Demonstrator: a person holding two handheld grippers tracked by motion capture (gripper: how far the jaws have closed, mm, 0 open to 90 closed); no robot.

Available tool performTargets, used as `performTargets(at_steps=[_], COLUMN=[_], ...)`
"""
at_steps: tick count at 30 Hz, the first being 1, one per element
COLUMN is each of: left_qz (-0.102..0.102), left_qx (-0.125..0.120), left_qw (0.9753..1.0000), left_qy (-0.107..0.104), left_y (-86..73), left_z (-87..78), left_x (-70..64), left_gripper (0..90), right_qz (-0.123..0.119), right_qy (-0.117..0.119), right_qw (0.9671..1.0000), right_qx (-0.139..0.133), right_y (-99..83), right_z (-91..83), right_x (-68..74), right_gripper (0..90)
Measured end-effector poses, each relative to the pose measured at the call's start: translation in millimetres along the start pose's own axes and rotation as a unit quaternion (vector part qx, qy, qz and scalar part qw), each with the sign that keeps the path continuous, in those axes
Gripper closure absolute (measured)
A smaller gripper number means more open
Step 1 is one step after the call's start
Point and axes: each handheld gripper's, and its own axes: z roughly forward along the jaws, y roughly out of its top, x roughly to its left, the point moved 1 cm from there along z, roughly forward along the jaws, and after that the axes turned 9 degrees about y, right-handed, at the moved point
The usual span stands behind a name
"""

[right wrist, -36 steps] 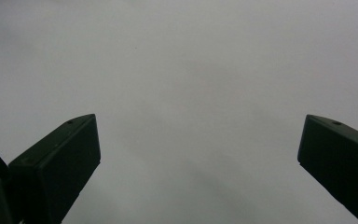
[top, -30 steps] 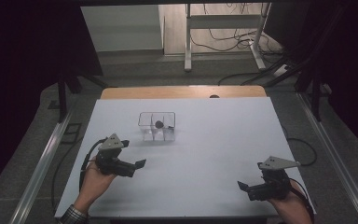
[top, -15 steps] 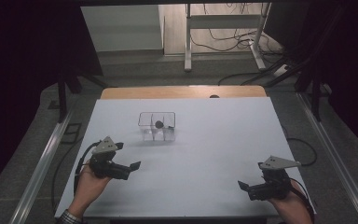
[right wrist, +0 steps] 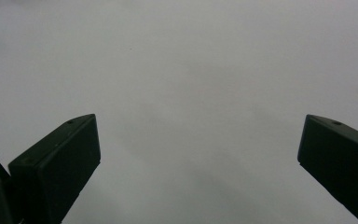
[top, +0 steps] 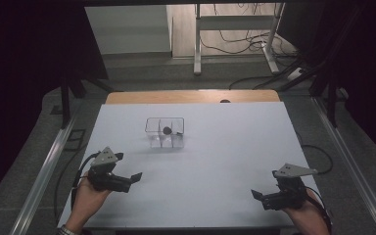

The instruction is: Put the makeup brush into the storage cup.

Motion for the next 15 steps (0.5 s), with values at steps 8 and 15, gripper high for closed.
performTargets(at_steps=[8,15], left_qz=[-0.006,-0.01], left_qx=[0.004,0.009], left_qw=[0.9999,0.9996], left_qy=[0.011,0.024], left_y=[-9.4,-17.9], left_z=[-5.9,-12.0], left_x=[4.7,9.9], left_gripper=[0.6,0.6], right_qz=[0.007,0.013], right_qy=[-0.004,-0.009], right_qw=[1.0,0.9998], right_qx=[-0.005,-0.008], right_y=[-2.5,-5.1], right_z=[-4.0,-7.7], right_x=[-4.4,-7.6], right_gripper=[0.0,0.0])
